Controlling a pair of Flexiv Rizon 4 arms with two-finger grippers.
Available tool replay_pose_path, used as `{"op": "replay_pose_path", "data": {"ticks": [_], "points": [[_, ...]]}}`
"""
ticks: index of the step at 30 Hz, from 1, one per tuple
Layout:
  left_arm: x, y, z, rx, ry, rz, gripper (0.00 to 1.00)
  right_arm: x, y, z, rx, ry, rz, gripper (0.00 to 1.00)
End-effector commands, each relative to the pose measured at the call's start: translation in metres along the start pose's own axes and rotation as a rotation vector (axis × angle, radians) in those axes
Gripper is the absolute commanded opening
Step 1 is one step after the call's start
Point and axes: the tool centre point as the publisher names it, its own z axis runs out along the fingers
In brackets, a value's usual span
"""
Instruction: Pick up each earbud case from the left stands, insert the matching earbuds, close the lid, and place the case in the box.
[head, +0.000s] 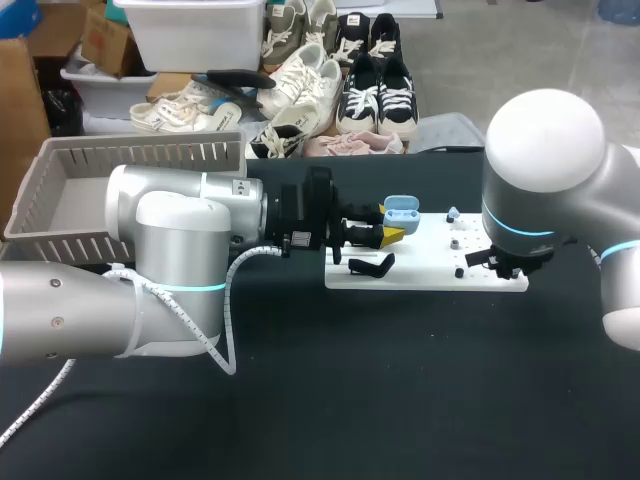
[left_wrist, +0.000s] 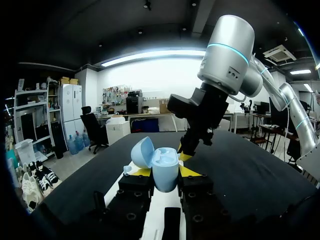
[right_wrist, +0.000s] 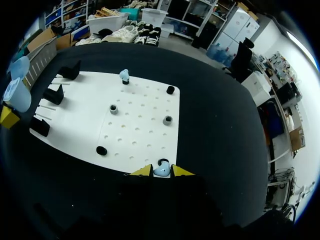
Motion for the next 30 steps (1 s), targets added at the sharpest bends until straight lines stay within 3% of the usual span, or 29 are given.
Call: {"op": "replay_pose_path", "data": {"ticks": [1, 5, 9, 17, 30], "points": [[0.000, -0.002, 0.000, -0.008, -0.002, 0.002, 0.00, 0.001, 0.002, 0.002, 0.003, -0.001, 0.001, 0.20], [0.000, -0.002, 0.000, -0.008, -0.002, 0.002, 0.00, 0.001, 0.002, 0.002, 0.004, 0.002, 0.001, 0.15], [0.000, -0.002, 0.000, -0.008, -0.002, 0.002, 0.00, 0.002, 0.002, 0.003, 0.005, 0.005, 0.004, 0.00], [0.000, -0.002, 0.000, -0.008, -0.002, 0.002, 0.00, 0.004, -0.005, -0.018, -0.006, -0.011, 0.002, 0.00], [0.000, -0.002, 0.000, -0.008, -0.002, 0.002, 0.00, 0.002, -0.030, -0.067, -0.185, 0.010, -0.116, 0.00]]}}
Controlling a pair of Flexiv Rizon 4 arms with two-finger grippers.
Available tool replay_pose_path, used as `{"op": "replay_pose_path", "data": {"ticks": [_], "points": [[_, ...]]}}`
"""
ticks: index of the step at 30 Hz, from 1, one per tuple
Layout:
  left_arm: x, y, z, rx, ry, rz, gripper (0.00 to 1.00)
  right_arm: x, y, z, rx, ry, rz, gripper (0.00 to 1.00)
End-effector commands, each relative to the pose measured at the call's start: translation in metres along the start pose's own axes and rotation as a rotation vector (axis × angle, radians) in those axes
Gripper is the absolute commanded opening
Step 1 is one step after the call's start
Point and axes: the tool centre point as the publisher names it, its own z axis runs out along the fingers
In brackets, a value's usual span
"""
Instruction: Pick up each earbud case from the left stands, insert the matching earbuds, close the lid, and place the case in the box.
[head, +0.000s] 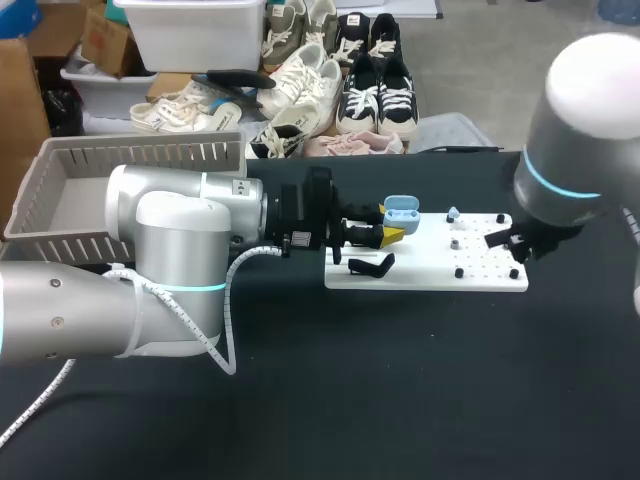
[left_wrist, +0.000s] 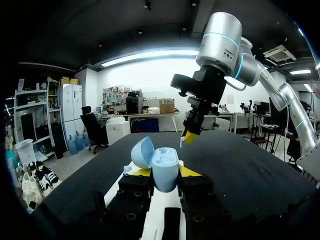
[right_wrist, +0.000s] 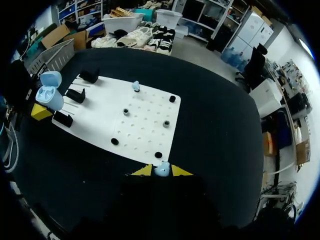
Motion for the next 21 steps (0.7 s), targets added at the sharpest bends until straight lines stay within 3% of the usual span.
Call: {"op": "replay_pose_path", "data": {"ticks": [1, 3, 21], "points": [[0.0004, -0.0020, 0.0000, -0.007, -0.002, 0.002, 0.00, 0.0070, -0.0120, -0.0212, -0.084, 0.003, -0.036, 0.00], [0.0004, -0.0020, 0.0000, -0.007, -0.002, 0.002, 0.00, 0.0052, -0.0146, -0.0223, -0.160, 0.011, -0.083, 0.00], [0.0004, -0.0020, 0.0000, -0.007, -0.002, 0.002, 0.00, 0.0052, -0.0146, -0.0223, -0.160, 0.011, -0.083, 0.00]]}}
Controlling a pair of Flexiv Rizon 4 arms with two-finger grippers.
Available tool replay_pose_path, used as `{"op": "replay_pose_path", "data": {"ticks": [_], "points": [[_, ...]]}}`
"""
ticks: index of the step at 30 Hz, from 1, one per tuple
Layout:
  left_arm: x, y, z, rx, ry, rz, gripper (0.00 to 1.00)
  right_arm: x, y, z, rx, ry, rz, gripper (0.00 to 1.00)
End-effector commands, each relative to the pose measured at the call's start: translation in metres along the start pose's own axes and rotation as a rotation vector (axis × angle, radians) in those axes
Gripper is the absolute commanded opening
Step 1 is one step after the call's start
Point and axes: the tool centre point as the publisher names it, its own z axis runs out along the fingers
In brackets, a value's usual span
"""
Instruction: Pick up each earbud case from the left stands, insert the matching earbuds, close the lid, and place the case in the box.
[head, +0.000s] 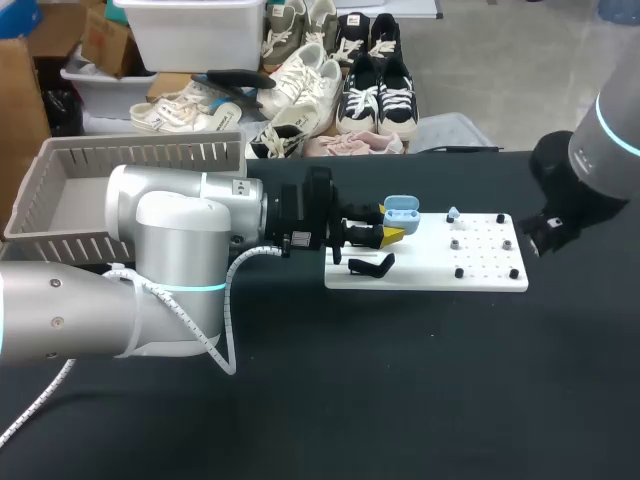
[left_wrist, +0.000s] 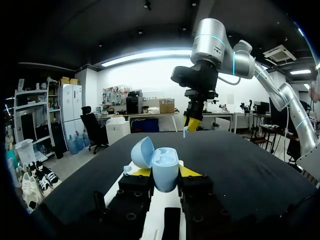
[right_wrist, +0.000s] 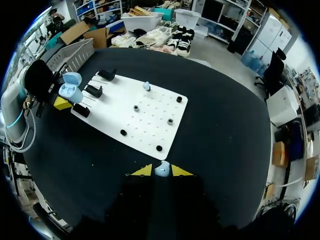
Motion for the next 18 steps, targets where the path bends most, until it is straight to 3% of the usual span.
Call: {"op": "replay_pose_path", "data": {"ticks": [1, 9, 12, 18], "points": [[0.000, -0.002, 0.000, -0.007, -0.002, 0.002, 0.00, 0.002, 0.001, 0.000, 0.004, -0.005, 0.002, 0.00], [0.000, -0.002, 0.000, -0.007, -0.002, 0.002, 0.00, 0.002, 0.001, 0.000, 0.004, -0.005, 0.002, 0.00], [0.000, -0.002, 0.000, -0.007, -0.002, 0.002, 0.00, -0.013, 0.008, -0.003, -0.015, 0.014, 0.151, 0.00], [0.000, -0.002, 0.000, -0.007, -0.002, 0.002, 0.00, -0.024, 0.012, -0.014, -0.082, 0.066, 0.474, 0.00]]}}
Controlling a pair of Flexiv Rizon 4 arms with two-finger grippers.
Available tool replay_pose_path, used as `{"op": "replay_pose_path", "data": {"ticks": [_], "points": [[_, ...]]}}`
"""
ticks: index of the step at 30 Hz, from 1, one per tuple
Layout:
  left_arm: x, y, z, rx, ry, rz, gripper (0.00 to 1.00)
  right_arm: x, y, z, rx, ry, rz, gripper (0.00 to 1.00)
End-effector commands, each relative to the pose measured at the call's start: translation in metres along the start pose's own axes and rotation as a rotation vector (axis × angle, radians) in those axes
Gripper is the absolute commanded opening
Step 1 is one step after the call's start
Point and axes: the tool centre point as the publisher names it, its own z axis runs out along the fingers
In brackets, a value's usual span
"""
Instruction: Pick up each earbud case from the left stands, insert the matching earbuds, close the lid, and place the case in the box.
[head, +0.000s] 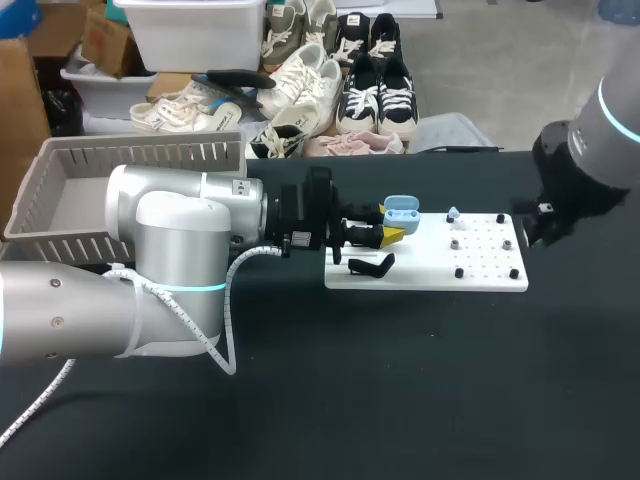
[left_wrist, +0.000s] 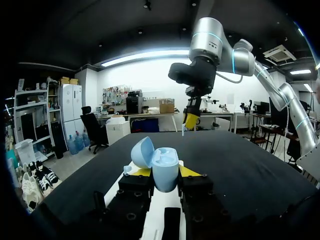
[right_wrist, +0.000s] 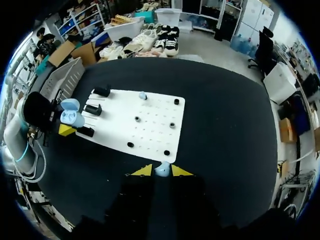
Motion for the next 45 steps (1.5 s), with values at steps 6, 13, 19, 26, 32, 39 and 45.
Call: {"op": "replay_pose_path", "data": {"ticks": [6, 13, 19, 26, 32, 39, 45], "points": [[0.000, -0.002, 0.000, -0.007, -0.002, 0.002, 0.00, -0.009, 0.020, -0.025, 0.068, 0.093, 0.489, 0.00], [0.000, -0.002, 0.000, -0.007, -0.002, 0.002, 0.00, -0.011, 0.046, -0.051, 0.058, 0.069, 0.636, 0.00], [0.000, -0.002, 0.000, -0.007, -0.002, 0.002, 0.00, -0.020, 0.075, -0.064, 0.139, 0.011, 0.638, 0.00], [0.000, -0.002, 0.000, -0.007, -0.002, 0.002, 0.00, -0.035, 0.104, -0.067, 0.193, -0.018, 0.616, 0.00], [0.000, -0.002, 0.000, -0.007, -0.002, 0.002, 0.00, -0.050, 0.125, -0.058, 0.201, -0.027, 0.611, 0.00], [0.000, -0.002, 0.000, -0.007, -0.002, 0.002, 0.00, -0.067, 0.142, -0.044, 0.214, -0.020, 0.610, 0.00], [0.000, -0.002, 0.000, -0.007, -0.002, 0.002, 0.00, -0.072, 0.155, -0.036, 0.219, 0.001, 0.598, 0.00]]}}
